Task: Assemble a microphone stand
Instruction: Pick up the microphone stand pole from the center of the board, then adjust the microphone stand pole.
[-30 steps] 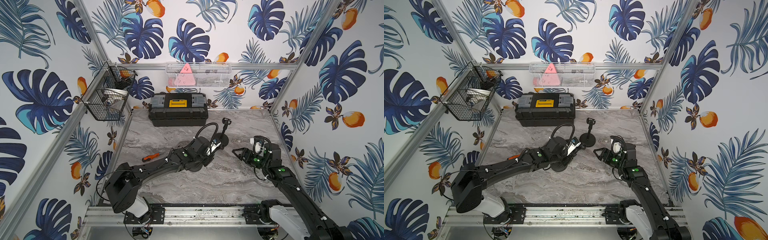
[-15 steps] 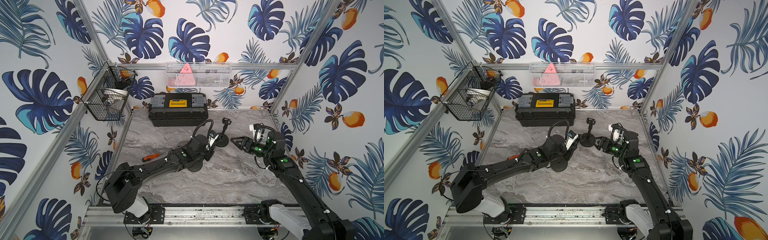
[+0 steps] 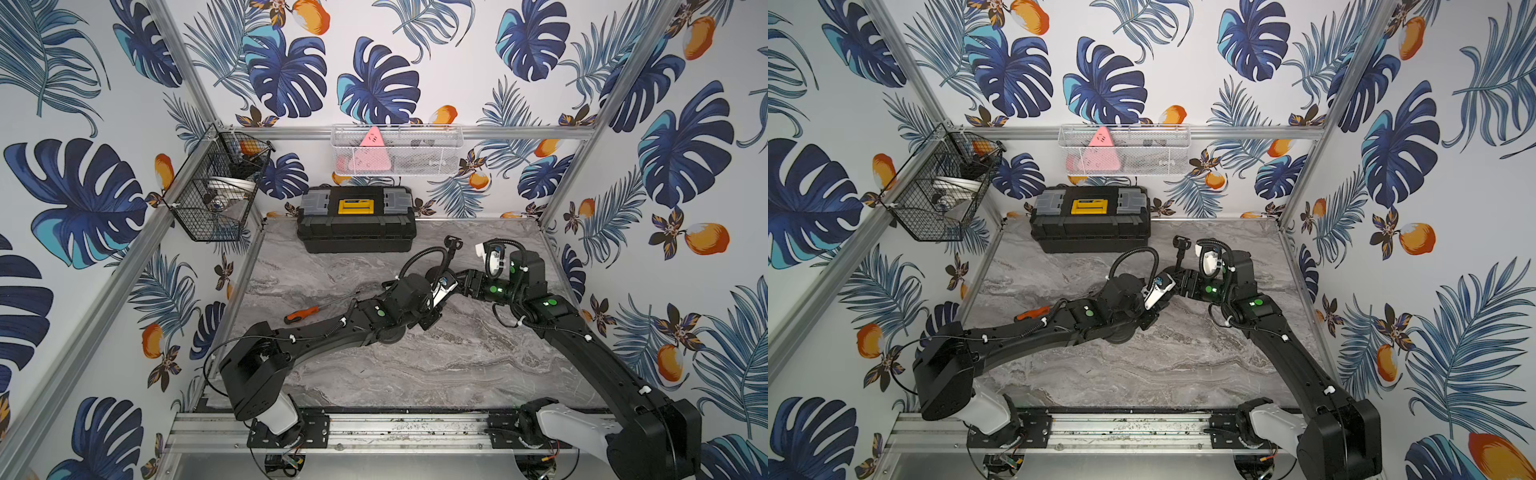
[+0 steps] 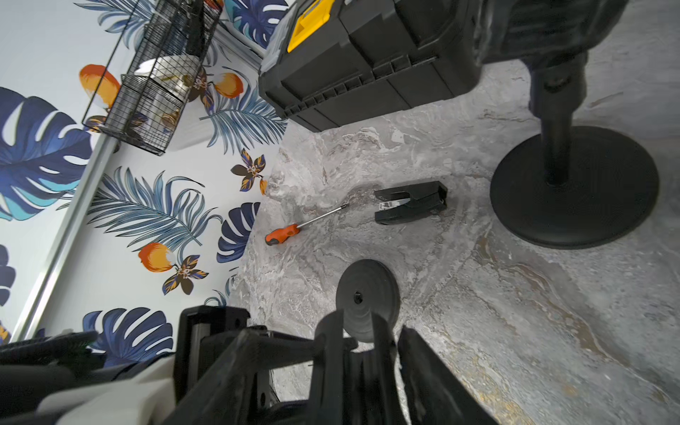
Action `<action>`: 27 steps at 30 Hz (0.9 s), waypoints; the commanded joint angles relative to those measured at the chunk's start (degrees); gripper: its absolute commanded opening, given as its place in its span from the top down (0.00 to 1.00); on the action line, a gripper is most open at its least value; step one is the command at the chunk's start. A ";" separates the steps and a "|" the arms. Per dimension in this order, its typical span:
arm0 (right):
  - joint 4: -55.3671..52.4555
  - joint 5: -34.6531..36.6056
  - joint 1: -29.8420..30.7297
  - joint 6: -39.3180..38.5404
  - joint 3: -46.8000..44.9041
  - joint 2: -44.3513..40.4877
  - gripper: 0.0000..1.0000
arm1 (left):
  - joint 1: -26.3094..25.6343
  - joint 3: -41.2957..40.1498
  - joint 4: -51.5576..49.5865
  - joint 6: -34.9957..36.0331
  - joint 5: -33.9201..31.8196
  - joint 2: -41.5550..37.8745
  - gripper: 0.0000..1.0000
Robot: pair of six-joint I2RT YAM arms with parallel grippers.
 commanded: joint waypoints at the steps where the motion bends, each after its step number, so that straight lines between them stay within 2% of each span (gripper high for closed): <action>1: -1.84 4.08 0.32 -0.14 0.04 -0.21 0.43 | -0.13 0.33 0.88 0.12 -1.76 -0.20 1.00; 3: -1.27 4.34 0.32 0.26 -0.57 -0.79 0.49 | -0.13 0.40 0.87 -0.64 -2.24 -0.13 1.00; 7: -0.62 3.80 0.58 0.88 -0.95 -1.34 0.52 | -0.13 2.26 -0.50 -2.90 -3.05 1.29 1.00; 15: 3.05 6.43 1.93 2.67 -2.38 -2.27 0.69 | -0.12 3.41 0.26 -8.84 -3.64 2.19 1.00; 23: 8.67 21.12 8.49 5.28 -5.69 -6.54 0.81 | -0.04 3.05 2.61 -15.35 -5.29 1.72 1.00; 27: 10.99 26.84 12.27 7.37 -7.69 -7.98 0.83 | 0.04 2.62 4.36 -19.18 -6.05 1.38 1.00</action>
